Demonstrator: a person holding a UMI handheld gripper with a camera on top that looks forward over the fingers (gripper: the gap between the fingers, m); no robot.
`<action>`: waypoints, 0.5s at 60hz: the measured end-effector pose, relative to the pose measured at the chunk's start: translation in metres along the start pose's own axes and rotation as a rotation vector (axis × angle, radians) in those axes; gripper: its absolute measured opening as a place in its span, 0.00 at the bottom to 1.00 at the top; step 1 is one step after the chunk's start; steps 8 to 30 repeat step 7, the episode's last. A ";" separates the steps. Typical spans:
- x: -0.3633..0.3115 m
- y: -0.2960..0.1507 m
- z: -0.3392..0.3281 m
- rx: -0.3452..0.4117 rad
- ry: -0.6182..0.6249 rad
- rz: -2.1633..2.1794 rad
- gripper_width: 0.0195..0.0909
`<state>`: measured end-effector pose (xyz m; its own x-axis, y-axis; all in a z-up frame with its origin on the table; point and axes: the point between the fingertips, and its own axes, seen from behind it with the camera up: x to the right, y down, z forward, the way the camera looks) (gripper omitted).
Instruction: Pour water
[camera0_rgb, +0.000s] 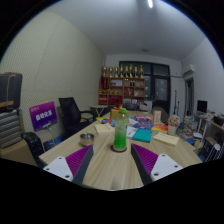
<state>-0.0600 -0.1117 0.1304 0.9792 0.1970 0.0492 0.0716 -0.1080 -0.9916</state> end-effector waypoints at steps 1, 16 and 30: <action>0.001 -0.001 -0.012 0.002 -0.006 0.001 0.90; -0.008 0.000 -0.068 0.019 -0.031 -0.003 0.90; -0.008 0.000 -0.068 0.019 -0.031 -0.003 0.90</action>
